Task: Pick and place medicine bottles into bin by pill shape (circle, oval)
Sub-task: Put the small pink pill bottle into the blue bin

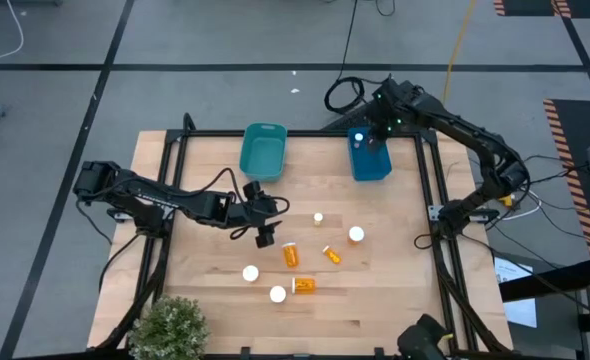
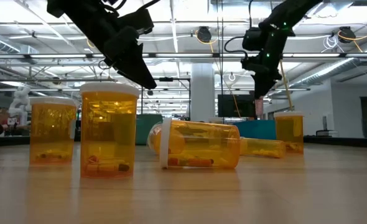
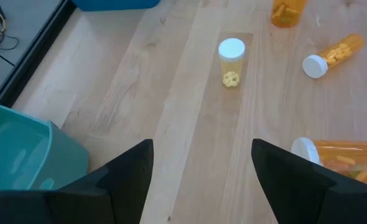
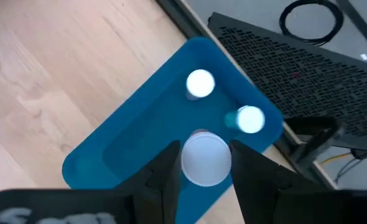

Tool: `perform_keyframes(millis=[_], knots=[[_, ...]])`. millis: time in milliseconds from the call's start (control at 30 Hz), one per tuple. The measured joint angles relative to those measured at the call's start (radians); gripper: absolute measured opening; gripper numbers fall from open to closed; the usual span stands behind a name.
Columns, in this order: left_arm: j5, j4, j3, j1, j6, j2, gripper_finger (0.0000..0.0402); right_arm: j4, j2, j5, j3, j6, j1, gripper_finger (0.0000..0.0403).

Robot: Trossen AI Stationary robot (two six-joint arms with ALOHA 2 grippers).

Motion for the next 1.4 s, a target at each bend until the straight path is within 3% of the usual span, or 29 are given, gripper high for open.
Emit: perform_keyframes(millis=[633,1400], knots=[[0.016,0.023,0.0,-0.001,0.0,0.0,0.0273,0.284,0.0,0.007,-0.273,0.011,-0.012,0.0116],[0.019,0.029,0.0,-0.001,-0.003,0.0,0.0273,0.367,0.0,0.009,-0.357,0.011,-0.04,0.0116]])
